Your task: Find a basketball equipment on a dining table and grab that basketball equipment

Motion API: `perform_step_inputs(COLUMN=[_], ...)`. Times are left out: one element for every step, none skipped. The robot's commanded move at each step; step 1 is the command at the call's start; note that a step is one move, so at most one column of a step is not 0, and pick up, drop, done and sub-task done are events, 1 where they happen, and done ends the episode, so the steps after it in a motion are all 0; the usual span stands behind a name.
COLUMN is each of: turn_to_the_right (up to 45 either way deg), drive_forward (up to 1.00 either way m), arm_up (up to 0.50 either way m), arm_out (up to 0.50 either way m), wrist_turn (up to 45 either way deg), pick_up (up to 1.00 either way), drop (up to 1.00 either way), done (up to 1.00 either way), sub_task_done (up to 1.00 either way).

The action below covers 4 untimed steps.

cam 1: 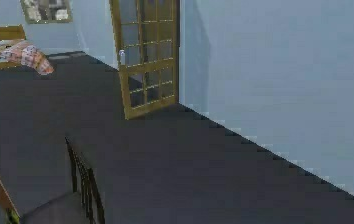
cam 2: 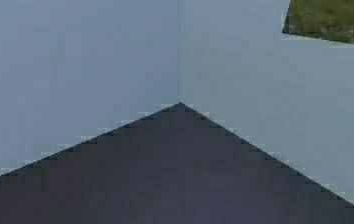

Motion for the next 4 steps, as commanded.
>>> perform_step_inputs(turn_to_the_right=[0.0, -39.0, 0.0, -45.0], drive_forward=[0.65, 0.00, 0.65, 0.00], arm_up=[0.00, 0.00, 0.00, 0.00], arm_out=[0.00, 0.00, 0.00, 0.00], wrist_turn=[0.0, 0.0, 0.0, 0.0], pick_up=[0.00, 0.00, 0.00, 0.00], drop=[0.00, 0.00, 0.00, 0.00], done=[0.00, 0.00, 0.00, 0.00], sub_task_done=[0.00, 0.00, 0.00, 0.00])
